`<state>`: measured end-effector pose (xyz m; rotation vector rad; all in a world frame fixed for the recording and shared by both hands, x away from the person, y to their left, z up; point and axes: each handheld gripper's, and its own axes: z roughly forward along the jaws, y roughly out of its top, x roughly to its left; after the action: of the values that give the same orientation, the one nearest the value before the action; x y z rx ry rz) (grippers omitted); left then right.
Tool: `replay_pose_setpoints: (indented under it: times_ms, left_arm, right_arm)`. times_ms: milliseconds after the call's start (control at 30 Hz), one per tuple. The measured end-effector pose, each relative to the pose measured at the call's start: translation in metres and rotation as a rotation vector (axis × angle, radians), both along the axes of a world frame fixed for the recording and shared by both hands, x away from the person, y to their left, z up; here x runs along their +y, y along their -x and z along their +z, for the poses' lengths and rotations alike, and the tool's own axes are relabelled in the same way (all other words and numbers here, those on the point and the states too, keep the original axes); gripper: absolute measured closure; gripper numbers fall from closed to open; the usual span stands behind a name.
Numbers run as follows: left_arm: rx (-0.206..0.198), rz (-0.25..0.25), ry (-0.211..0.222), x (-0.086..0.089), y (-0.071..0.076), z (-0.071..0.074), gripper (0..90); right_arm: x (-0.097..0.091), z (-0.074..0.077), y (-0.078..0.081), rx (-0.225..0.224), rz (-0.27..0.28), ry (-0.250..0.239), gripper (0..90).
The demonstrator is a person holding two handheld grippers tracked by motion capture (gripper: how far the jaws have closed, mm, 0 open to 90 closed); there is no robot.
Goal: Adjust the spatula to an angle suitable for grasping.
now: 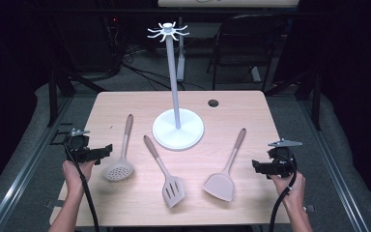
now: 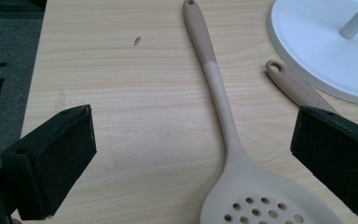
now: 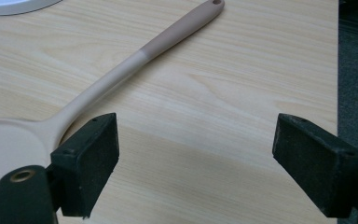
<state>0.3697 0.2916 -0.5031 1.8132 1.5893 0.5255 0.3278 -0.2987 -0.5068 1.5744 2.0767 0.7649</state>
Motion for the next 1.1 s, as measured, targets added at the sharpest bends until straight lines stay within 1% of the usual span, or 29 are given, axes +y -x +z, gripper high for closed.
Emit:
replay_pose_setpoints:
  times_ms: [67, 100, 133, 167, 200, 233, 267, 300, 333, 400, 433, 467, 500, 533, 567, 633, 700, 733, 800, 833, 867, 900, 933, 967, 1000, 1033, 1067, 1100]
  left_arm:
    - [0.005, 0.005, 0.016, 0.000, 0.001, -0.001, 0.0]
    - [0.004, 0.012, 0.021, -0.001, 0.002, -0.001, 0.0]
    - [0.006, 0.017, 0.029, -0.001, 0.002, -0.002, 0.0]
    - [0.007, 0.020, 0.032, -0.002, 0.003, -0.002, 0.0]
    - [0.011, 0.025, 0.037, -0.002, 0.004, -0.002, 0.0]
    - [0.010, 0.029, 0.037, -0.003, 0.005, -0.002, 0.0]
    - [0.012, 0.030, 0.036, -0.003, 0.005, -0.003, 0.0]
    - [0.015, 0.034, 0.028, -0.003, 0.006, -0.003, 0.0]
    - [0.015, 0.048, 0.033, -0.003, 0.007, -0.003, 0.0]
    - [0.014, 0.060, 0.048, -0.002, 0.008, -0.003, 0.0]
    - [0.011, 0.064, 0.054, -0.002, 0.008, -0.002, 0.0]
    - [0.007, 0.059, 0.063, -0.003, 0.009, -0.002, 0.0]
    - [-0.001, 0.056, 0.071, -0.004, 0.009, -0.002, 0.0]
    - [-0.012, 0.043, 0.088, -0.005, 0.009, -0.001, 0.0]
    - [-0.026, 0.027, 0.109, -0.006, 0.009, -0.001, 0.0]
    - [-0.023, 0.003, 0.086, -0.009, 0.006, 0.000, 0.0]
    - [-0.011, -0.013, 0.064, -0.011, 0.003, -0.001, 0.0]
    - [-0.003, -0.017, 0.061, -0.012, 0.002, -0.002, 0.0]
    - [0.007, -0.026, 0.051, -0.013, -0.001, -0.003, 0.0]
    - [0.018, -0.033, 0.037, -0.014, -0.003, -0.003, 0.0]
    - [0.018, -0.037, 0.011, -0.016, -0.004, -0.003, 0.0]
    - [0.018, -0.037, 0.011, -0.016, -0.004, -0.003, 0.0]
    - [0.032, -0.050, -0.022, -0.018, -0.007, -0.004, 0.0]
    - [0.036, -0.049, -0.042, -0.018, -0.008, -0.005, 0.0]
    - [0.042, -0.050, -0.044, -0.018, -0.010, -0.006, 0.0]
    - [0.042, -0.050, -0.044, -0.018, -0.010, -0.006, 0.0]
    - [0.051, -0.053, -0.040, -0.017, -0.011, -0.007, 0.0]
    - [0.064, -0.055, -0.039, -0.016, -0.013, -0.009, 0.0]
  right_arm:
    - [0.003, 0.002, 0.000, -0.001, 0.014, 0.006, 14.6]
    - [0.005, 0.002, -0.001, -0.003, 0.013, 0.000, 15.6]
    - [0.006, 0.003, -0.002, 0.001, 0.023, 0.006, 17.9]
    - [0.009, 0.002, -0.003, 0.004, 0.024, 0.000, 21.0]
    - [0.012, 0.005, -0.004, 0.022, 0.033, 0.044, 23.0]
    - [0.017, 0.003, -0.005, 0.014, 0.034, 0.048, 23.1]
    - [0.020, 0.003, -0.006, 0.018, 0.039, 0.040, 20.8]
    - [0.020, 0.004, -0.007, 0.027, 0.043, 0.043, 19.6]
    - [0.021, 0.004, -0.009, 0.045, 0.047, 0.039, 19.0]
    - [0.025, 0.001, -0.012, 0.052, 0.032, -0.011, 16.6]
    - [0.025, 0.002, -0.015, 0.078, 0.031, 0.002, 16.1]
    - [0.027, -0.001, -0.016, 0.081, 0.023, -0.032, 15.2]
    - [0.028, -0.002, -0.018, 0.095, 0.026, -0.048, 14.7]
    - [0.030, -0.004, -0.021, 0.103, 0.030, -0.058, 14.9]
    - [0.031, -0.005, -0.024, 0.115, 0.042, -0.051, 15.0]
    - [0.034, -0.007, -0.032, 0.134, 0.060, -0.065, 16.3]
    - [0.036, -0.009, -0.038, 0.148, 0.060, -0.084, 17.9]
    - [0.039, -0.010, -0.043, 0.159, 0.060, -0.091, 18.6]
    - [0.045, -0.012, -0.050, 0.171, 0.054, -0.075, 20.7]
    - [0.048, -0.013, -0.052, 0.178, 0.059, -0.080, 21.9]
    - [0.051, -0.015, -0.055, 0.184, 0.059, -0.074, 23.3]
    - [0.053, -0.017, -0.056, 0.202, 0.067, -0.053, 24.5]
    - [0.055, -0.019, -0.056, 0.209, 0.065, -0.056, 25.4]
    - [0.055, -0.020, -0.056, 0.213, 0.061, -0.060, 26.4]
    - [0.055, -0.022, -0.057, 0.229, 0.062, -0.077, 28.0]
    - [0.054, -0.023, -0.058, 0.242, 0.066, -0.080, 28.9]
    - [0.055, -0.024, -0.057, 0.246, 0.069, -0.102, 29.7]
    - [0.057, -0.024, -0.057, 0.250, 0.073, -0.109, 31.8]
